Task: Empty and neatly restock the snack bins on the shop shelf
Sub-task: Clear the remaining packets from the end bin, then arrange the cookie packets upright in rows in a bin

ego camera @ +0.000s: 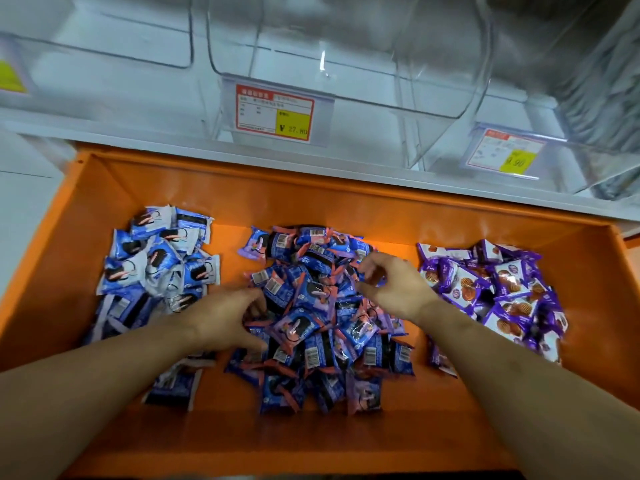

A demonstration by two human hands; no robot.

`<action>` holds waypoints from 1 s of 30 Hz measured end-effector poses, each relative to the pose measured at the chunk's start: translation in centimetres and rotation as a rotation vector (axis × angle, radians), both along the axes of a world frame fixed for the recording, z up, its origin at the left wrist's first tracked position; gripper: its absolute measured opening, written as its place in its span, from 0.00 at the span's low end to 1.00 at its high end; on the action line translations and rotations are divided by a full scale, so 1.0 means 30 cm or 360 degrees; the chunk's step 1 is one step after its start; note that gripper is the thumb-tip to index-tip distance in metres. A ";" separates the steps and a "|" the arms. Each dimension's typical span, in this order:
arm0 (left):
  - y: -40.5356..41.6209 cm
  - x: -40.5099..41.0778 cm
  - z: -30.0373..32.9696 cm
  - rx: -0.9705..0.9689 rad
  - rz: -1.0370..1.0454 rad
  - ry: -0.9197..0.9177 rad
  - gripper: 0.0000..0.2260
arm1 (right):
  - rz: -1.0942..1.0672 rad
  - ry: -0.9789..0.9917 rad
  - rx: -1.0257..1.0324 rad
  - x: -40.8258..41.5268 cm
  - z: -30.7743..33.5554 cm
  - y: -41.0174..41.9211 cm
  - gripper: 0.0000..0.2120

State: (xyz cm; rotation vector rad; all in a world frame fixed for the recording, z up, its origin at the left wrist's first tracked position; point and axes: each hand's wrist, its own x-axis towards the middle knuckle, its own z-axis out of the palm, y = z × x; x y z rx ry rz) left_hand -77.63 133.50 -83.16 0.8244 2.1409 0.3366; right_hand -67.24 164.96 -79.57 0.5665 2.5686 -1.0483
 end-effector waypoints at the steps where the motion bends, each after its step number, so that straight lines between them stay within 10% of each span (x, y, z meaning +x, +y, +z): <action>1: 0.003 0.011 -0.002 -0.0024 -0.0032 0.0000 0.28 | 0.0074 0.0011 -0.0008 -0.011 0.004 -0.032 0.07; 8: 0.013 0.025 -0.002 -0.0142 0.0005 -0.0054 0.29 | 0.0681 -0.0042 0.0422 -0.065 -0.062 -0.198 0.33; 15: 0.001 -0.066 0.196 -0.0019 0.0337 -0.0091 0.11 | 0.0448 0.0011 0.0453 -0.077 0.014 -0.224 0.17; 30: 0.049 0.107 0.981 0.1270 0.1151 0.0058 0.13 | -0.0277 0.0679 -0.0262 0.003 0.857 -0.397 0.18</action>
